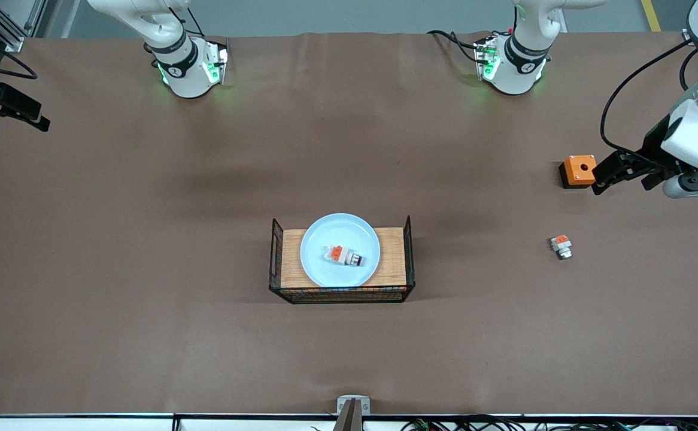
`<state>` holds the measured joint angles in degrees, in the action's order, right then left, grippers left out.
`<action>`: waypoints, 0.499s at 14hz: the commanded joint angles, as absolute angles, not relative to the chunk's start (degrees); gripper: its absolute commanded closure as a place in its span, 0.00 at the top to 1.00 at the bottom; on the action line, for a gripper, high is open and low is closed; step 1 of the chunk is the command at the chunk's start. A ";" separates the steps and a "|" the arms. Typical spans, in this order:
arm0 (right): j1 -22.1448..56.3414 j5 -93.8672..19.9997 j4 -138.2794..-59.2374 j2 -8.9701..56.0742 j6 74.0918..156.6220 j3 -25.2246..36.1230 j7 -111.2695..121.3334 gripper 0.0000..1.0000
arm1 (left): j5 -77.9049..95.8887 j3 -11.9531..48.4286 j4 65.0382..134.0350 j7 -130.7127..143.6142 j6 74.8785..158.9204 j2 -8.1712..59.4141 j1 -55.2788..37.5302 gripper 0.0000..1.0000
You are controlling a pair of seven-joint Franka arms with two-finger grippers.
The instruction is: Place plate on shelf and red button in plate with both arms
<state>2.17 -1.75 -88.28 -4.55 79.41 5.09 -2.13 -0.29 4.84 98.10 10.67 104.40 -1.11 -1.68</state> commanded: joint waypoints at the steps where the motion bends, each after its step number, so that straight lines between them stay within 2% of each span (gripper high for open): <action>1: 0.79 -1.41 -90.53 -6.68 80.42 3.87 -2.81 1.00 | -2.20 6.06 95.90 10.55 103.80 -0.18 -1.85 1.00; 7: 0.97 -1.41 -90.79 -6.68 83.22 3.87 -2.11 1.00 | -2.11 6.06 93.52 10.37 102.58 1.32 -1.76 1.00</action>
